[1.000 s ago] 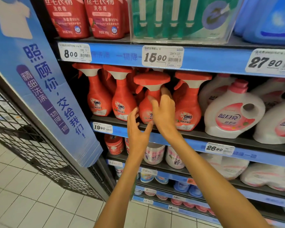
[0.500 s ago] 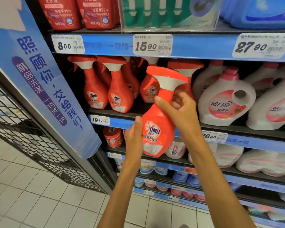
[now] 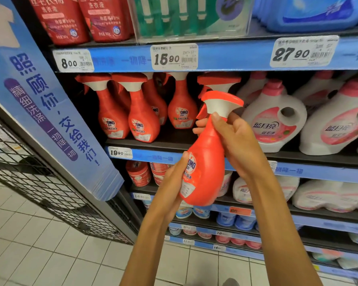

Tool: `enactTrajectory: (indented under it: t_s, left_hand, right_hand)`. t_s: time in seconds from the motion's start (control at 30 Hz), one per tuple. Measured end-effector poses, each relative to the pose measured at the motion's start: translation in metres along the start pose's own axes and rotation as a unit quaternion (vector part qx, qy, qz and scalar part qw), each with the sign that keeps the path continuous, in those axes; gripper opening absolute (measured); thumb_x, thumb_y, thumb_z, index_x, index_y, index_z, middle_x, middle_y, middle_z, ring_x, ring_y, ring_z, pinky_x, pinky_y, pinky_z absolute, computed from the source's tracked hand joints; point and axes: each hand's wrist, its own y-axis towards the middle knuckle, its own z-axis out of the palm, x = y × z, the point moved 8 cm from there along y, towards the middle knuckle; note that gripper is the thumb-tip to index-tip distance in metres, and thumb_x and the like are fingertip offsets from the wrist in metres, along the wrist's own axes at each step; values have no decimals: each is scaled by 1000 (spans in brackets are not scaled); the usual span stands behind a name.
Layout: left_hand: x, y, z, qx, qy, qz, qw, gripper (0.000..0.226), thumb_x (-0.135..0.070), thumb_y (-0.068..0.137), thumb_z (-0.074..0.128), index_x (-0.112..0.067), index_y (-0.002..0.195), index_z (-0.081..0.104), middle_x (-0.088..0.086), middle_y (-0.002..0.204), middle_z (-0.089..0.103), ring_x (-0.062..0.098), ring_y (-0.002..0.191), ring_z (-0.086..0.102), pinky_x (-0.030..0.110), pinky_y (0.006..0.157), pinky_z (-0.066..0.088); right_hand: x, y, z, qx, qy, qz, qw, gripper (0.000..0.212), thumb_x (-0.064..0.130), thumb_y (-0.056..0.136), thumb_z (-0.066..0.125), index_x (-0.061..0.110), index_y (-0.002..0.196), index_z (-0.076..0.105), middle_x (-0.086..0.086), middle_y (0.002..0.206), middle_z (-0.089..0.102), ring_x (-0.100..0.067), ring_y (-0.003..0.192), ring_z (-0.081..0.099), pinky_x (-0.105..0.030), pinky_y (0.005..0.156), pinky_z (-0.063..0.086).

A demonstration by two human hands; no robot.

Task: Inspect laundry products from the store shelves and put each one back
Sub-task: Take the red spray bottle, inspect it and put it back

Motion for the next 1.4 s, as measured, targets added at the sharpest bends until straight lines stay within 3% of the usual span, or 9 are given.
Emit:
enactTrajectory:
  t_s: [0.2,0.33,0.4,0.57,0.67,0.83,0.93,1.1,1.4]
  left_hand:
    - [8,-3,8,32,-77,-55,995,69,-51,77,59,-2,126,58,17,103,65,26,85,63,36,71,54]
    - [7,-7,12,39,-6,-41,998,56,-51,79,52,-12,118,64,10,104,71,22,94,67,40,90,52]
    - [2,-8,13,22,49,-33,998,50,-55,77,50,-21,110,66,7,106,73,17,98,68,39,95,51]
    - [-20,-11,21,-27,259,58,964,64,-71,81,43,-30,129,49,-1,124,63,11,105,63,32,93,51]
    - [-21,-27,20,3,225,76,971,81,-63,53,70,-42,128,45,-10,120,61,5,101,65,25,84,55]
    - [-20,-33,9,51,100,43,993,72,-57,56,77,-31,121,60,-3,115,70,17,107,66,29,85,55]
    - [-19,-34,5,76,-9,16,997,67,-66,45,82,-33,102,74,2,106,74,17,98,70,28,76,57]
    - [-9,-30,8,83,-71,-7,994,68,-66,45,84,-31,101,75,5,110,72,20,103,68,33,79,57]
    - [-17,-20,-3,13,-22,41,999,66,-56,74,65,-14,124,59,14,121,67,28,115,62,42,96,52]
  right_hand:
    - [-5,0,-16,-22,-101,36,994,72,54,65,63,19,125,45,-12,117,64,-22,97,68,-35,79,55]
    - [-10,-5,3,29,78,82,993,56,35,82,58,-3,121,46,-14,88,74,-24,69,72,-30,61,57]
    - [-5,-3,0,1,61,41,997,39,28,87,56,-7,105,51,-7,64,67,-15,54,65,-23,51,52]
    - [5,0,2,-21,34,2,999,20,20,95,55,2,101,46,-5,61,58,-14,54,60,-24,50,50]
    - [7,2,7,3,-10,9,1000,24,26,94,56,5,100,48,-2,62,64,-16,60,66,-25,52,51]
    - [13,5,-4,13,-72,27,997,61,51,72,57,12,119,51,5,59,67,-8,51,64,-19,50,51]
    - [13,9,-14,-28,-113,13,993,49,50,69,58,15,103,58,8,53,61,-2,46,56,-16,47,48]
    - [-4,5,23,65,158,71,983,60,44,78,54,0,118,56,-10,103,72,-21,93,70,-31,80,57]
    - [20,0,20,18,167,-30,985,30,23,83,58,5,106,60,-7,87,74,-15,76,72,-26,64,56]
